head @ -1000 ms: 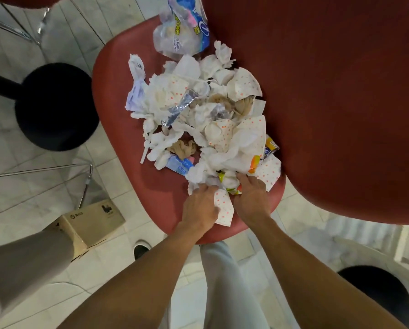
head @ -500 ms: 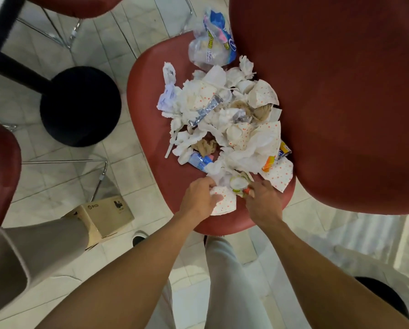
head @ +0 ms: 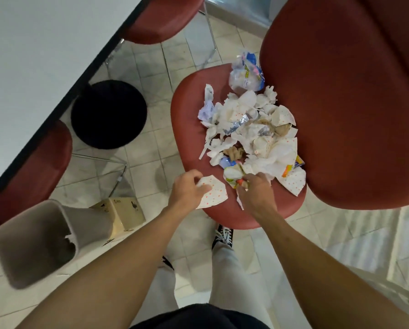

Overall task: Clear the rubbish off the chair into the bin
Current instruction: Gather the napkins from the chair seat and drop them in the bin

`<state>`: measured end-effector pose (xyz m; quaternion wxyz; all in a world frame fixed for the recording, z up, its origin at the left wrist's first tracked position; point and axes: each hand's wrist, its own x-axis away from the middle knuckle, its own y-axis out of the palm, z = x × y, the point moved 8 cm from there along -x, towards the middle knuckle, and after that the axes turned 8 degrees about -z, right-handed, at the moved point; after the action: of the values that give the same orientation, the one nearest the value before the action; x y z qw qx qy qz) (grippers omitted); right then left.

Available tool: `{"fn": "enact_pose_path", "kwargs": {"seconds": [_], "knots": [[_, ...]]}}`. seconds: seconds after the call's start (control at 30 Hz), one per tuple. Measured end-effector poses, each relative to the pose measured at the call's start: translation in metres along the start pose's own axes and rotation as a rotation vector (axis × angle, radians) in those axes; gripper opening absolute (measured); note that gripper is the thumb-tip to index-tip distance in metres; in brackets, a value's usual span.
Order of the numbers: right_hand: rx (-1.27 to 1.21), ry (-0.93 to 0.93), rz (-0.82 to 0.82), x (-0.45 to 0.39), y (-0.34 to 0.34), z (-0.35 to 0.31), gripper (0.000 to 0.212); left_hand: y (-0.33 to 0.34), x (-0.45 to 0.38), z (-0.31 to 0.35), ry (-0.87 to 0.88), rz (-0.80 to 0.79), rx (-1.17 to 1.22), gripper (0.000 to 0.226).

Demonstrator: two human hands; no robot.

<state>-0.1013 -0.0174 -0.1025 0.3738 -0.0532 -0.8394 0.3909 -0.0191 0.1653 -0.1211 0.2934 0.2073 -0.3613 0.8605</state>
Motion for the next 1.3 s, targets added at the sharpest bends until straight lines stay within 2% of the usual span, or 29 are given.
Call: {"fn": "enact_pose_path", "kwargs": {"seconds": [0.37, 0.73, 0.97, 1.03, 1.17, 1.3], "knots": [[0.13, -0.242, -0.089, 0.043, 0.08, -0.165, 0.023, -0.135, 0.079, -0.119, -0.148, 0.257, 0.189, 0.022], [0.206, -0.423, -0.256, 0.101, 0.207, -0.303, 0.035, -0.236, 0.183, -0.287, -0.411, 0.537, 0.326, 0.027], [0.281, -0.506, -0.384, 0.136, 0.272, -0.349, 0.034, -0.256, 0.227, -0.355, -0.581, 0.654, 0.356, 0.026], [0.294, -0.542, -0.43, 0.145, 0.288, -0.357, 0.04, -0.257, 0.232, -0.366, -0.584, 0.677, 0.349, 0.027], [0.295, -0.545, -0.484, 0.153, 0.302, -0.356, 0.051, -0.251, 0.235, -0.374, -0.594, 0.67, 0.306, 0.043], [0.298, -0.521, -0.494, 0.147, 0.295, -0.344, 0.052, -0.243, 0.228, -0.365, -0.56, 0.645, 0.276, 0.043]]}}
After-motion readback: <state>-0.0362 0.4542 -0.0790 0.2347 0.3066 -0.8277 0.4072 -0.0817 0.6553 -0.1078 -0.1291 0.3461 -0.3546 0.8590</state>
